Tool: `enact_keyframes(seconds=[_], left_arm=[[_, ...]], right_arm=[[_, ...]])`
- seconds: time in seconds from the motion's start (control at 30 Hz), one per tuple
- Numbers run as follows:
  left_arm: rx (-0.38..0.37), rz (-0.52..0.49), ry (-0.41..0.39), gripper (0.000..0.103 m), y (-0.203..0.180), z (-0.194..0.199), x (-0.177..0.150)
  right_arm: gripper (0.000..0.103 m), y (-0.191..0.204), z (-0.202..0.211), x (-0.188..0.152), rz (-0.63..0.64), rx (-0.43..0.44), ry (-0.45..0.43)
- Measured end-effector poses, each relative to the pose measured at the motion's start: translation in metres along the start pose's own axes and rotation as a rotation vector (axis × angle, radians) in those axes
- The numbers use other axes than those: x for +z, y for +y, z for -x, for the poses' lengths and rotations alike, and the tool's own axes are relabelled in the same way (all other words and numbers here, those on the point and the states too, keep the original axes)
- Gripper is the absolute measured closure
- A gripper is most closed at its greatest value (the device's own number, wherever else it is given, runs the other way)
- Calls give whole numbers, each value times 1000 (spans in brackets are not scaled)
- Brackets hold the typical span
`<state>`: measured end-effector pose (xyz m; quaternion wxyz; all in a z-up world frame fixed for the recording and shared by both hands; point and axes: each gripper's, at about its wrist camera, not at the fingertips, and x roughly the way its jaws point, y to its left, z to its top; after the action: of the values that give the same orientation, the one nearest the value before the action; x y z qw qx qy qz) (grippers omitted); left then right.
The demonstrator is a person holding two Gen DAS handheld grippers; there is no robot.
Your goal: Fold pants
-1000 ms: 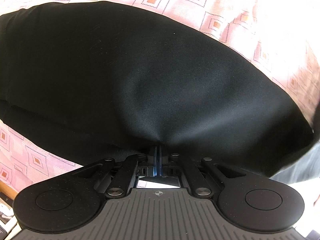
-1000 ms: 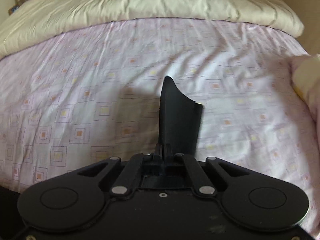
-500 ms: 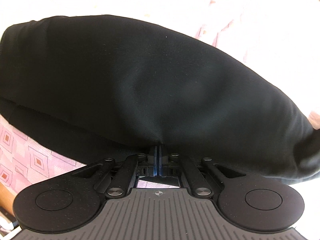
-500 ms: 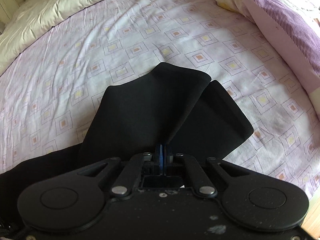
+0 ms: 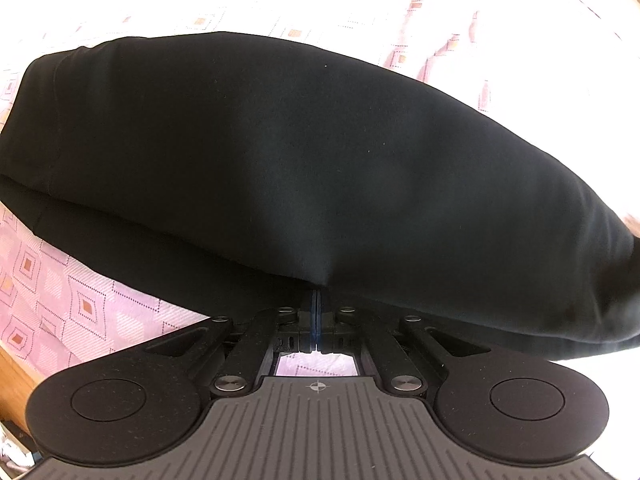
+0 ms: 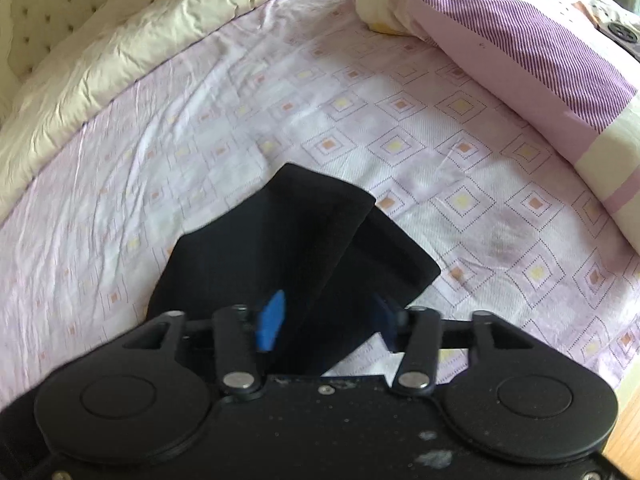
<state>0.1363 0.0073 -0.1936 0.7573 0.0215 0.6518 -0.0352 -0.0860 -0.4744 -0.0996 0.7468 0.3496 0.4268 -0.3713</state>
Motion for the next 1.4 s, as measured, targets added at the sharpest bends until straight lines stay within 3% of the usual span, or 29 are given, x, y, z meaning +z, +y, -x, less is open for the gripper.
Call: enact_keyframes(seconds=[0.23,0.27,0.3,0.43,0.53,0.73,0.97,1.07,1.13,1.17,1.3,1.4], left_arm=[[46,4,0,103,-27,-13,-3],[53,-2,-3,103,-31,-14,-5],[59,-10,-7,103,-36,-15,-6],[58,-35,-20,103,-48,-10,-17],[49,-37,-41,103,-58,-3,-27],[62,-35,-60,102,-77,-1,-46],[75,20,-103,102,-98,11,-63],[81,48,-115,102,-99,17,-72],[93,66,-124,102,-93,17,-75],[102,75,-126,102,-93,23,-70],[116,102,-133,102,-87,34,-72],[133,107,-127,102,-74,43,-66]], right_arm=[[49,11,-38,21,-14,-25,83],[71,13,-44,19,-10,-21,100],[100,15,-47,18,-4,-14,111],[100,23,-26,15,39,17,56],[100,19,-4,8,69,-12,27],[100,-6,-19,-4,93,-29,110],[100,-5,-29,-10,162,-51,137],[95,-2,-27,-6,182,-55,138],[84,0,-18,-4,183,-61,114],[74,1,-12,-3,189,-54,96],[73,13,14,-8,222,9,43],[72,29,30,-19,243,112,46]])
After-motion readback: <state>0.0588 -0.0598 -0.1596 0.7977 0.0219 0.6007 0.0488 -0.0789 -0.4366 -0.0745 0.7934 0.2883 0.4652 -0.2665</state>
